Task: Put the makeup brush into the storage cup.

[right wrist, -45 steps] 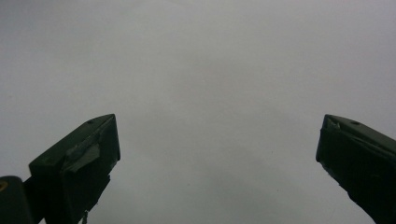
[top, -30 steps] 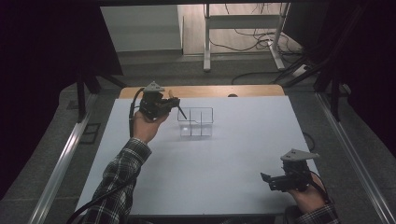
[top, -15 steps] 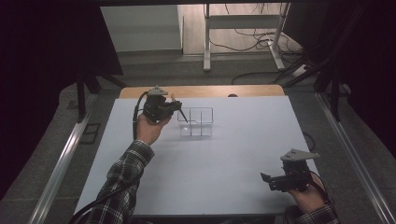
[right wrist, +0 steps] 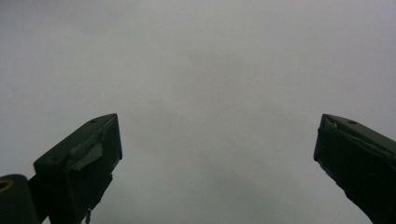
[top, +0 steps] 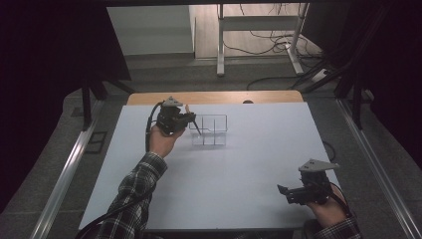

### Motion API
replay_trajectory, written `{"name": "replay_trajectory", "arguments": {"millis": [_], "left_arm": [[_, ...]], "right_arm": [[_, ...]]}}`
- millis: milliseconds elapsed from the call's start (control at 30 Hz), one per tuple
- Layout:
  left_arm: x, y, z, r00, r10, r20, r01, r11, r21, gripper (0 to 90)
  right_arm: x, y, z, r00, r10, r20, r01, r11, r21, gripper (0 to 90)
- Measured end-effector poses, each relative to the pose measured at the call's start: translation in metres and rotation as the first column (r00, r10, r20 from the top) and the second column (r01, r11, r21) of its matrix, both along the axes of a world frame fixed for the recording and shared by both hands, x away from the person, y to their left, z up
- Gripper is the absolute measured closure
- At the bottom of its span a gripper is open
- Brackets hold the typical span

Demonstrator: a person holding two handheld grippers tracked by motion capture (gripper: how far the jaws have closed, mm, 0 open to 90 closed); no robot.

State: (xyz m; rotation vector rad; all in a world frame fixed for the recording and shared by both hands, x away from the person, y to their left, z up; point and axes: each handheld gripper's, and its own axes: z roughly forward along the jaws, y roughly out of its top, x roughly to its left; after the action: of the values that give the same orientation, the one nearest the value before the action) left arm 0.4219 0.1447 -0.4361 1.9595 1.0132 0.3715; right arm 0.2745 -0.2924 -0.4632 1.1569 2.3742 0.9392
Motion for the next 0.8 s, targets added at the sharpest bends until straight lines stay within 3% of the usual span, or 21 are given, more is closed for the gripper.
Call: {"name": "replay_trajectory", "arguments": {"millis": [333, 433, 533, 633, 700, 800], "left_arm": [[-0.0004, -0.0014, -0.0066, 0.9999, -0.001, -0.01, 0.001, 0.9999, -0.011, 81.7], [-0.0007, -0.0003, -0.0037, 1.0, -0.009, 0.005, 0.009, 0.9999, -0.008, 52.1], [-0.0008, 0.0018, -0.0007, 1.0, -0.004, -0.001, 0.004, 0.9999, 0.012, 30.3], [-0.0002, 0.005, 0.0002, 0.9997, -0.022, -0.014, 0.022, 0.9997, -0.01, 22.9], [-0.0007, 0.0057, -0.0003, 0.9998, -0.008, -0.019, 0.008, 0.9999, 0.009, 10.5], [-0.0004, 0.0062, -0.0022, 0.9994, -0.017, -0.03, 0.017, 0.9998, 0.006, 4.8]], "right_arm": [[0.0, 0.0003, -0.0002, 1.0, 0.003, -0.001, -0.003, 1.0, -0.002, 1.1], [0.0, 0.0002, -0.0001, 1.0, 0.003, -0.001, -0.003, 1.0, -0.001, 1.2], [0.0, 0.0003, -0.0001, 1.0, 0.003, -0.001, -0.003, 1.0, -0.001, 1.2], [0.0, 0.0005, -0.0002, 1.0, 0.003, -0.001, -0.003, 1.0, -0.003, 1.2], [0.0, 0.0007, -0.0001, 1.0, 0.003, -0.001, -0.003, 1.0, -0.004, 1.2], [0.0001, 0.0008, -0.0001, 1.0, 0.003, -0.001, -0.003, 1.0, -0.003, 1.2]]}}
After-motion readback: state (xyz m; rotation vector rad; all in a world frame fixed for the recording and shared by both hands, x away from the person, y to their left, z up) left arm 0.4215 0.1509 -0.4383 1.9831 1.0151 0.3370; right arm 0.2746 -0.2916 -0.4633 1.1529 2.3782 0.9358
